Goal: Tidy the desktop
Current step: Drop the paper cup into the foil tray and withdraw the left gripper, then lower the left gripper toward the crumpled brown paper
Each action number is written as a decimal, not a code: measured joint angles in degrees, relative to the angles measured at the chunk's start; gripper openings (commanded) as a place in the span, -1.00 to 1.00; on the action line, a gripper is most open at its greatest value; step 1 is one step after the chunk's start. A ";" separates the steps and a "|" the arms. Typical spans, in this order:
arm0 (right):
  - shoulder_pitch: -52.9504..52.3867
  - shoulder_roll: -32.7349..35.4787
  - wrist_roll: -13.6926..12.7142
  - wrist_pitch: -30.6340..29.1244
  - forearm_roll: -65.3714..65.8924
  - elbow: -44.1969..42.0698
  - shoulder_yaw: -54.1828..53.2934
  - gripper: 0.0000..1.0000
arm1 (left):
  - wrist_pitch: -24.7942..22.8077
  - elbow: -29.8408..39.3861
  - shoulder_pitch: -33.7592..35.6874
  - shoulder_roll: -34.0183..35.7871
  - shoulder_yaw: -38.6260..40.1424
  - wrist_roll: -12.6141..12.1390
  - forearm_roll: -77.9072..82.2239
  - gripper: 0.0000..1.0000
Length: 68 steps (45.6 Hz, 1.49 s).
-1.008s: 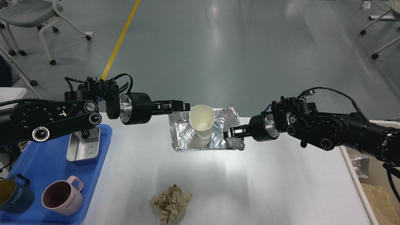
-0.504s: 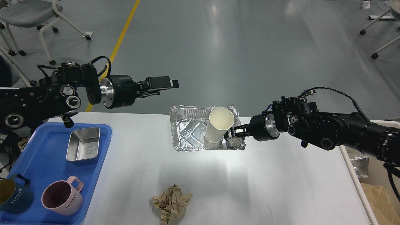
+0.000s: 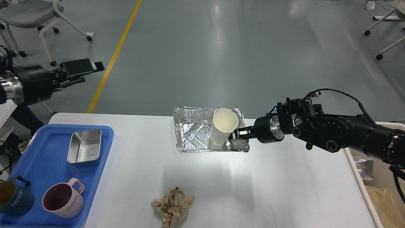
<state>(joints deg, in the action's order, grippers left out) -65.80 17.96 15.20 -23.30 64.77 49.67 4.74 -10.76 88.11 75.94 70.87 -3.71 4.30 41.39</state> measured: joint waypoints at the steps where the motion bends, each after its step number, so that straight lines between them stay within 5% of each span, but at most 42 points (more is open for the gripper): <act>1: 0.02 -0.05 0.00 0.00 0.00 -0.11 0.00 -1.00 | 0.15 0.14 -0.18 1.04 -0.05 0.00 -0.20 0.84; 24: 0.22 -0.81 0.00 0.01 0.09 -1.01 0.08 -1.00 | 3.21 1.42 -11.29 13.42 -0.33 2.79 -8.55 0.84; 68: 0.31 -1.38 0.07 -0.07 0.09 -1.19 0.09 -1.00 | 11.46 1.34 -20.46 6.34 -0.36 4.93 -7.55 0.84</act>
<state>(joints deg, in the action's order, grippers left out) -65.49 16.58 15.27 -23.37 64.87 48.48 4.83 0.70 89.45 55.48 77.21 -4.07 9.23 33.84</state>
